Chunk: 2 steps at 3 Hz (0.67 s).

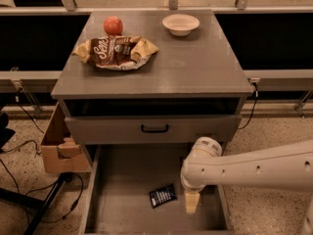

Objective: Pick rxbar blueberry from middle drawer and place on counter

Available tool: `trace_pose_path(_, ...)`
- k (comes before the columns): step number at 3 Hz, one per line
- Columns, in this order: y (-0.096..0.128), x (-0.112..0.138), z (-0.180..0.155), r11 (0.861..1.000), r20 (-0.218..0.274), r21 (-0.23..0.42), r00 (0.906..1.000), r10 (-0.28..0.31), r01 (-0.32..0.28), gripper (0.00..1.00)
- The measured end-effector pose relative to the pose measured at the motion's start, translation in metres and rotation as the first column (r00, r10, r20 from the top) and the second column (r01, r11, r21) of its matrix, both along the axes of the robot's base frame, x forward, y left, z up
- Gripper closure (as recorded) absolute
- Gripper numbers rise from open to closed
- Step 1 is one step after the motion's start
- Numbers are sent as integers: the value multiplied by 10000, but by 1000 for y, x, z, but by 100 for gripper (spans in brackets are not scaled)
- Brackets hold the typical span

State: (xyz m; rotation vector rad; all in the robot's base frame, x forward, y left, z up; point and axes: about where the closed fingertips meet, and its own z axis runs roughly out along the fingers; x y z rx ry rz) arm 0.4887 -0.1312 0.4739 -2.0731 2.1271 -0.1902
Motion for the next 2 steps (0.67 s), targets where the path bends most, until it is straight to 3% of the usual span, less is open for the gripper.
trace_pose_path(2,38,-5,-81,9929,-923,978,9927,773,-682,0)
